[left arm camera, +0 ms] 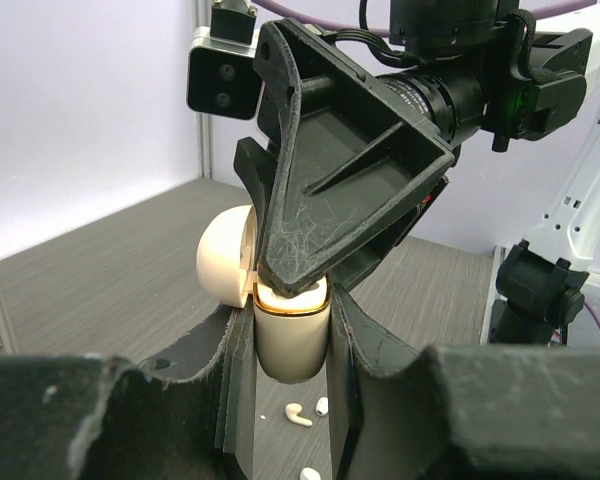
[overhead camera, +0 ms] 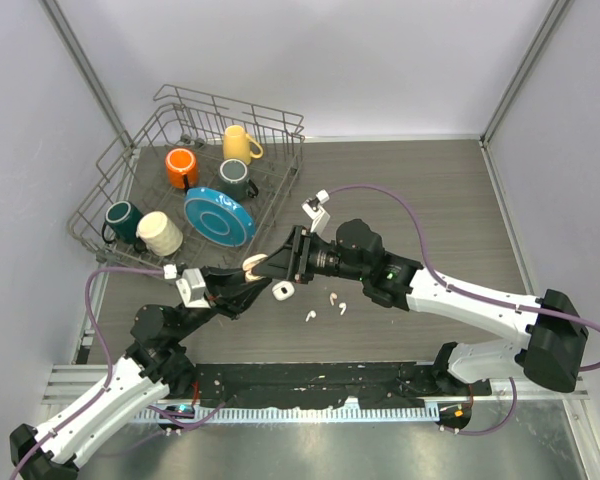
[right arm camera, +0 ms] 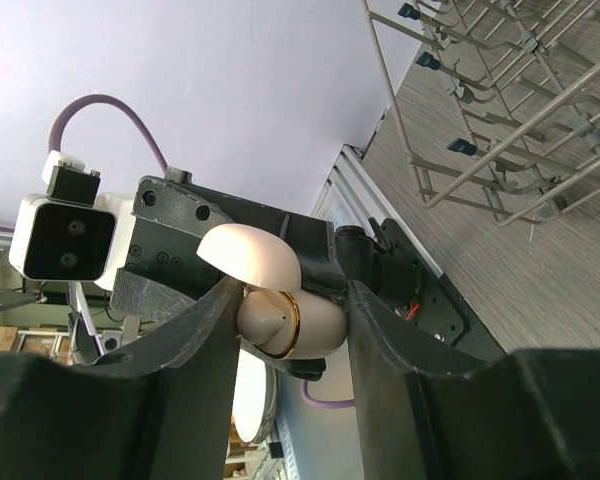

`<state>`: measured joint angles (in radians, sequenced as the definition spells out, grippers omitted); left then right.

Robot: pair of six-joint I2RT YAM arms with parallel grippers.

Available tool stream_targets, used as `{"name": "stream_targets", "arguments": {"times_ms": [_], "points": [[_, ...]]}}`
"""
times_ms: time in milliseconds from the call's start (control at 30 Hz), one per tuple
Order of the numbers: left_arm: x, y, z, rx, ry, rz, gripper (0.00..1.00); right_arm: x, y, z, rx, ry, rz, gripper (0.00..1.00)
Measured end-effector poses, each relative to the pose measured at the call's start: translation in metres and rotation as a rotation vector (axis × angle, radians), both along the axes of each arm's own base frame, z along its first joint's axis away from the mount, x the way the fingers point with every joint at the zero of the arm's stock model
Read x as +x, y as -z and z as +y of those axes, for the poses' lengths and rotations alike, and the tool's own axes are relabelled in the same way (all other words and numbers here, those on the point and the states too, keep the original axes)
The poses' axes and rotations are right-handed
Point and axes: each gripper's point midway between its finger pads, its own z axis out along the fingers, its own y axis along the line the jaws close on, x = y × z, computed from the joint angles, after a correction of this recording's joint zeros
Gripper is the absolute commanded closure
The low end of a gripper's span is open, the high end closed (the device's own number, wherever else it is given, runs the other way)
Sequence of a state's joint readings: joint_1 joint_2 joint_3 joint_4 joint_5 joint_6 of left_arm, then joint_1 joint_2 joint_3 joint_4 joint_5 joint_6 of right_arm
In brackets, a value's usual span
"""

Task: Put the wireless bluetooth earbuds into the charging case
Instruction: Place the earbud in the charging case.

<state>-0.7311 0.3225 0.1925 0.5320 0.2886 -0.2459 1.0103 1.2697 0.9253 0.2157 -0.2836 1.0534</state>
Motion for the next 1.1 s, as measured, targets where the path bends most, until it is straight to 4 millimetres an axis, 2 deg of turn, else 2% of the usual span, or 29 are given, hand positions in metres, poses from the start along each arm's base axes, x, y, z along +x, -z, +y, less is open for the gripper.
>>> {"name": "stream_targets", "arguments": {"times_ms": [267,767,800,900,933,1000,1033,1100], "points": [[0.0001,0.0004,0.0,0.002,-0.001,0.001,1.0,-0.0004,0.0005,-0.0001,0.006,-0.006,-0.007,0.78],[0.0002,0.0035,-0.0003,0.009,0.0,0.008,1.0,0.0008,0.0022,-0.002,-0.062,-0.014,-0.078,0.77],[0.0003,0.0035,-0.0003,0.009,0.0,0.008,1.0,0.0009,0.002,-0.0021,-0.065,-0.015,-0.083,0.75],[0.0006,0.0045,-0.0008,0.012,0.001,0.011,1.0,0.0014,0.0036,-0.0027,-0.076,-0.014,-0.089,0.61],[0.0008,0.0052,-0.0011,0.014,0.001,0.013,1.0,0.0018,0.0043,-0.0029,-0.08,-0.012,-0.091,0.53],[0.0012,0.006,-0.0012,0.016,0.0,0.013,1.0,0.0022,0.0046,-0.0034,-0.084,-0.01,-0.094,0.47],[0.0012,0.0064,-0.0013,0.017,0.001,0.013,1.0,0.002,0.0048,-0.0035,-0.086,-0.01,-0.096,0.4],[0.0013,0.0081,-0.0013,0.017,0.001,0.02,1.0,0.0028,0.0065,-0.0041,-0.098,-0.005,-0.114,0.36]]}}
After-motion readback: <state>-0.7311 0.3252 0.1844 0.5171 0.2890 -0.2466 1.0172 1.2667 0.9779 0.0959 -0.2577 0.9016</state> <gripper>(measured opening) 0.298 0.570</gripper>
